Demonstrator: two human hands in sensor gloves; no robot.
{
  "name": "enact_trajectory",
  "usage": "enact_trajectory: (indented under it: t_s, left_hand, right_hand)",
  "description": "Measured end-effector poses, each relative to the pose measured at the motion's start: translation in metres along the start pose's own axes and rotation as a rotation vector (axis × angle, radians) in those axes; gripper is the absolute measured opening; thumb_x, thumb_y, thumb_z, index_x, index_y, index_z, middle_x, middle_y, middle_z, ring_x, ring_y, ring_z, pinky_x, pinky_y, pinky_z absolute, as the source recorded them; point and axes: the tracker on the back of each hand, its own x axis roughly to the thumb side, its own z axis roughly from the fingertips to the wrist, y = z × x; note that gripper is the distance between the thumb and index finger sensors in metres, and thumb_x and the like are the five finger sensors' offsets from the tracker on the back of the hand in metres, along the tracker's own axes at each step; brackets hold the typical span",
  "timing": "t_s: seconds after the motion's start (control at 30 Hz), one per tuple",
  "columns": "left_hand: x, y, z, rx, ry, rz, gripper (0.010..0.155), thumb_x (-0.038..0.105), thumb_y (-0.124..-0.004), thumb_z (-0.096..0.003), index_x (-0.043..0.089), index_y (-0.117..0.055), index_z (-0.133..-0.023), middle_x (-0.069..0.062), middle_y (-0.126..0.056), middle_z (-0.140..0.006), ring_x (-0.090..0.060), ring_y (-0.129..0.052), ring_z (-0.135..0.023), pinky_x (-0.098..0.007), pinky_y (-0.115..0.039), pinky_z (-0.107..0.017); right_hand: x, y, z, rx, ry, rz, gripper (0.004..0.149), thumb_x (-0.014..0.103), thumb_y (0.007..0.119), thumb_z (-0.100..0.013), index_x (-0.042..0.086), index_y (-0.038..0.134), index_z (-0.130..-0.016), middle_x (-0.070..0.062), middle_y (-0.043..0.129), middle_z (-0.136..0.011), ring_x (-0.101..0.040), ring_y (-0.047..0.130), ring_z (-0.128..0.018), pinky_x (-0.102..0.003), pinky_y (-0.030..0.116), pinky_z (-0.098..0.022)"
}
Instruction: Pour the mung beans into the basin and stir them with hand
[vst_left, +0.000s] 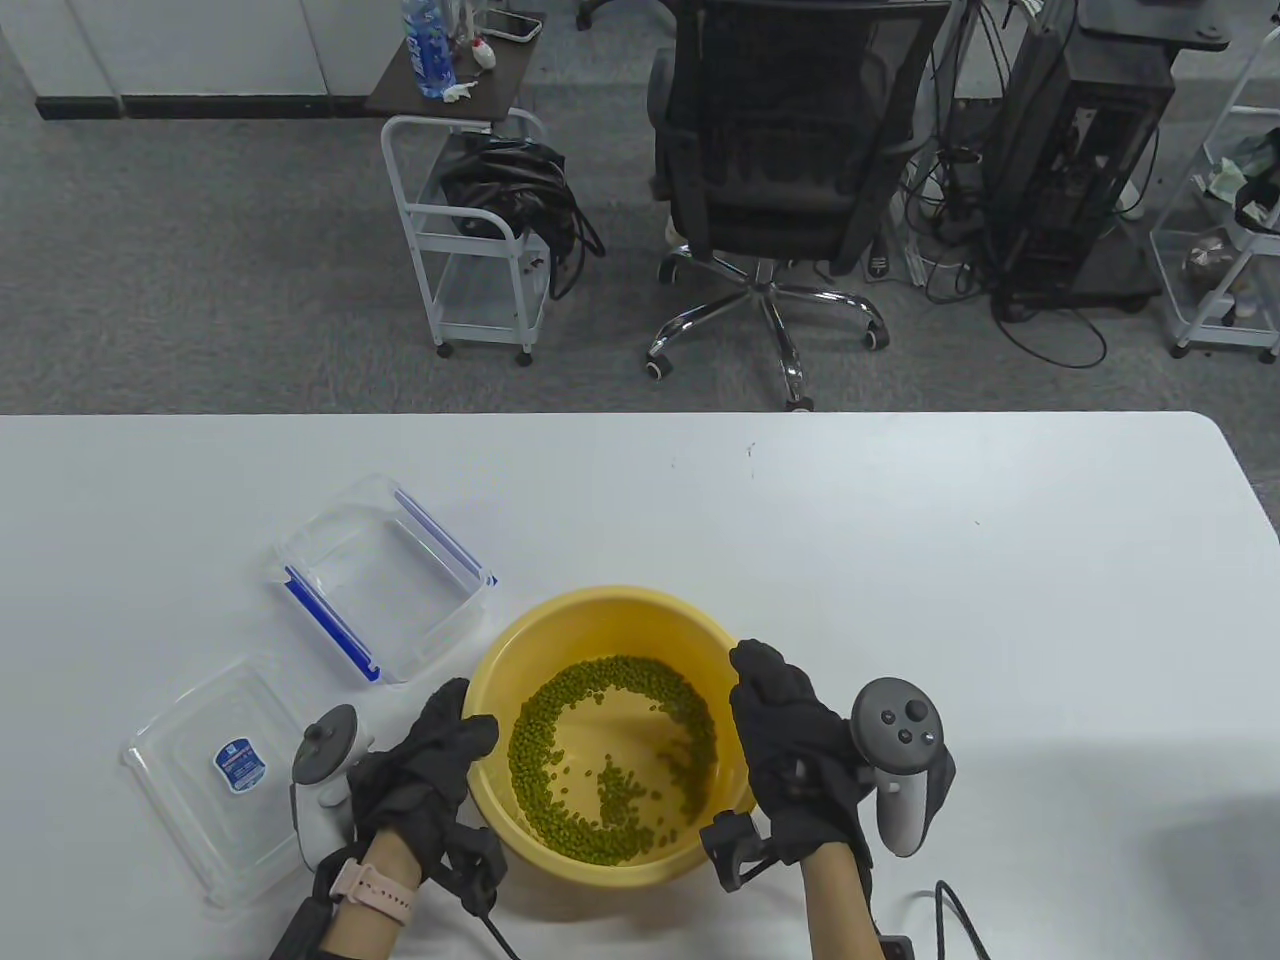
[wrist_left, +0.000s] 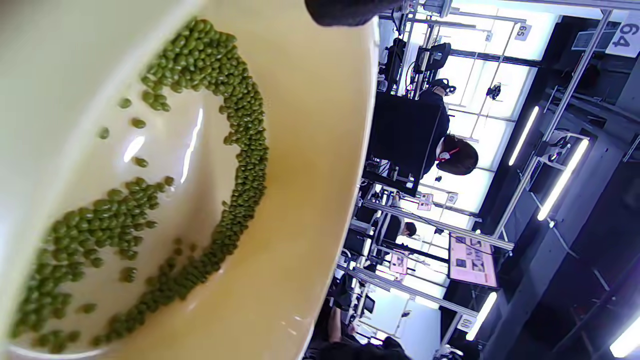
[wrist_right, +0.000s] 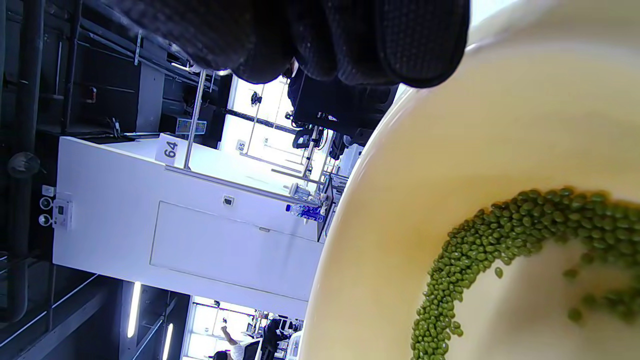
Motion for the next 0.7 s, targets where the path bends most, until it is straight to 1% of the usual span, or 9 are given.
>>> enact_trajectory:
  t_s: [0.03, 0.13, 0.2, 0.3, 0.37, 0.43, 0.53, 0.63, 0.7]
  left_hand:
    - [0.004, 0.004, 0.003, 0.032, -0.014, 0.002, 0.07, 0.014, -0.065, -0.054, 0.003, -0.022, -0.108, -0.03, -0.022, -0.107, -0.056, -0.026, -0.097, -0.066, -0.035, -0.066]
    - [0.015, 0.017, 0.01, 0.152, -0.066, -0.079, 0.069, 0.014, -0.066, -0.0535, 0.003, -0.027, -0.109, -0.03, -0.024, -0.108, -0.056, -0.028, -0.097, -0.066, -0.036, -0.066]
    - [0.02, 0.021, 0.013, 0.188, -0.12, -0.119, 0.067, 0.014, -0.065, -0.0538, 0.004, -0.029, -0.109, -0.029, -0.026, -0.108, -0.055, -0.029, -0.097, -0.065, -0.037, -0.067]
    - [0.026, 0.022, 0.017, 0.224, -0.245, -0.127, 0.065, 0.015, -0.066, -0.0538, 0.006, -0.035, -0.11, -0.026, -0.03, -0.11, -0.053, -0.032, -0.099, -0.064, -0.039, -0.068]
    - [0.033, 0.021, 0.022, 0.236, -0.391, -0.124, 0.063, 0.013, -0.067, -0.0542, 0.009, -0.038, -0.11, -0.023, -0.032, -0.111, -0.05, -0.033, -0.102, -0.063, -0.039, -0.071]
    - [0.038, 0.019, 0.027, 0.217, -0.556, -0.232, 0.061, 0.013, -0.068, -0.0538, 0.011, -0.043, -0.11, -0.021, -0.038, -0.112, -0.048, -0.038, -0.103, -0.061, -0.041, -0.073]
    - [0.04, 0.016, 0.03, 0.198, -0.636, -0.303, 0.06, 0.014, -0.068, -0.0539, 0.013, -0.045, -0.11, -0.018, -0.039, -0.113, -0.046, -0.039, -0.104, -0.06, -0.042, -0.074]
    - [0.04, 0.014, 0.029, 0.171, -0.689, -0.258, 0.06, 0.013, -0.067, -0.0535, 0.013, -0.046, -0.109, -0.019, -0.04, -0.112, -0.046, -0.039, -0.104, -0.06, -0.042, -0.074]
    - [0.041, 0.013, 0.029, 0.17, -0.691, -0.256, 0.06, 0.012, -0.067, -0.0535, 0.013, -0.046, -0.109, -0.018, -0.04, -0.112, -0.046, -0.039, -0.104, -0.06, -0.042, -0.074]
  right_hand:
    - [0.0, 0.0, -0.001, 0.003, 0.004, -0.004, 0.047, 0.033, 0.07, -0.039, 0.024, 0.059, -0.084, -0.009, 0.053, -0.089, -0.033, 0.062, -0.078, -0.043, 0.066, -0.057]
    - [-0.003, 0.003, -0.002, 0.022, 0.015, -0.018, 0.047, 0.033, 0.069, -0.039, 0.024, 0.058, -0.084, -0.009, 0.052, -0.09, -0.033, 0.062, -0.079, -0.043, 0.065, -0.058]
    - [-0.005, 0.005, -0.003, 0.033, 0.02, -0.025, 0.047, 0.033, 0.069, -0.039, 0.024, 0.058, -0.084, -0.009, 0.052, -0.09, -0.033, 0.062, -0.079, -0.043, 0.065, -0.058]
    - [-0.005, 0.008, 0.0, 0.043, 0.009, -0.034, 0.047, 0.033, 0.069, -0.039, 0.025, 0.058, -0.085, -0.009, 0.051, -0.09, -0.033, 0.061, -0.079, -0.043, 0.065, -0.058]
    - [-0.005, 0.009, 0.002, 0.036, -0.016, -0.035, 0.047, 0.034, 0.069, -0.04, 0.025, 0.058, -0.085, -0.008, 0.051, -0.09, -0.032, 0.061, -0.08, -0.042, 0.065, -0.059]
    - [-0.004, 0.008, 0.004, 0.002, -0.053, -0.044, 0.047, 0.034, 0.069, -0.04, 0.026, 0.057, -0.085, -0.007, 0.051, -0.091, -0.032, 0.061, -0.08, -0.042, 0.065, -0.06]
    - [-0.003, 0.008, 0.007, -0.032, -0.087, -0.051, 0.047, 0.035, 0.069, -0.04, 0.027, 0.058, -0.085, -0.007, 0.052, -0.091, -0.031, 0.062, -0.081, -0.041, 0.066, -0.06]
    - [-0.001, 0.007, 0.01, -0.035, -0.119, -0.045, 0.047, 0.036, 0.068, -0.04, 0.028, 0.057, -0.085, -0.005, 0.052, -0.092, -0.029, 0.062, -0.082, -0.04, 0.066, -0.061]
    - [-0.001, 0.007, 0.011, -0.045, -0.129, -0.042, 0.047, 0.036, 0.068, -0.04, 0.029, 0.057, -0.086, -0.005, 0.052, -0.092, -0.029, 0.063, -0.082, -0.04, 0.067, -0.062]
